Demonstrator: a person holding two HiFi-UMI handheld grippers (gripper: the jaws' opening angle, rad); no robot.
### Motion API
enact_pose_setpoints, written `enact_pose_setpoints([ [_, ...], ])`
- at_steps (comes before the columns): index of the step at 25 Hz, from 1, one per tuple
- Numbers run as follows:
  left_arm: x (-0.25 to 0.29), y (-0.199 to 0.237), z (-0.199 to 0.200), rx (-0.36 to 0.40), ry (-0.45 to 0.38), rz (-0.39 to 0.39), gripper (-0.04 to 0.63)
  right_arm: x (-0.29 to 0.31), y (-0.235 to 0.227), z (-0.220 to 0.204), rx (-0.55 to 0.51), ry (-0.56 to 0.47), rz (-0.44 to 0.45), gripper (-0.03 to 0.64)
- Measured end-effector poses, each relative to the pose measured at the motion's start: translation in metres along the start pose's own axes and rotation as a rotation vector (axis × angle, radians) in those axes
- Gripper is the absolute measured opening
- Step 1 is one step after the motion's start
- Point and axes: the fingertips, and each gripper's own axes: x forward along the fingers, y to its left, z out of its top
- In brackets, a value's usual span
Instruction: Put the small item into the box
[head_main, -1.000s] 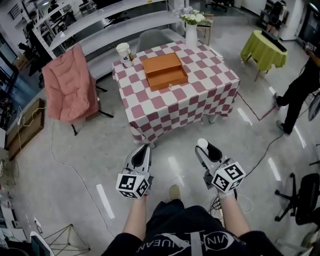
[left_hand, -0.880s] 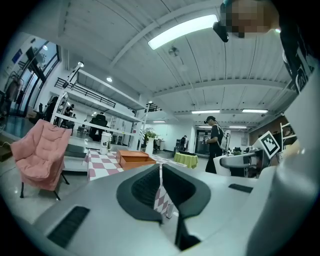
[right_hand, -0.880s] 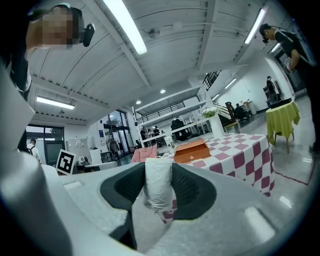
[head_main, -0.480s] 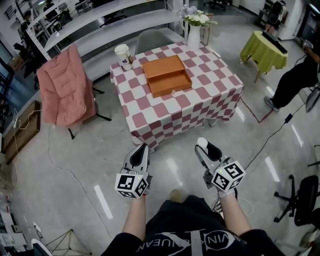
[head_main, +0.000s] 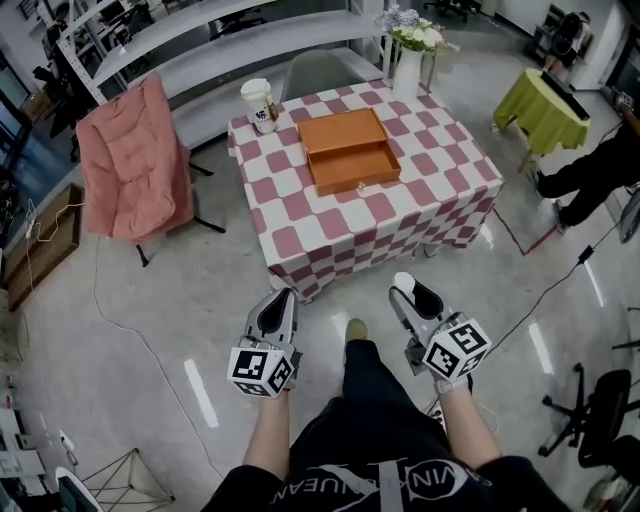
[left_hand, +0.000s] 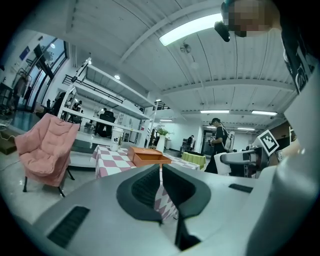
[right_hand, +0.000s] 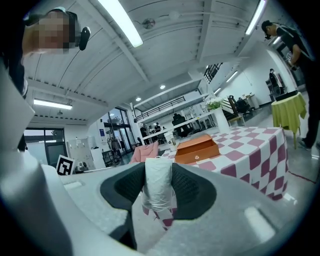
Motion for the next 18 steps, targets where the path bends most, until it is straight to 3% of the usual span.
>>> enact_pose_setpoints([
  [8, 0.038, 0.045, 0.035, 0.014, -0.042, 0.057, 0.020, 0.070, -0.009, 0.035, -0.027, -0.015, 0.093, 0.155],
  [18, 0.098, 0.066, 0.044, 0.014, -0.018, 0.063, 0.020, 0.123, -0.050, 0.054, -0.002, 0.007, 0.113, 0.155],
])
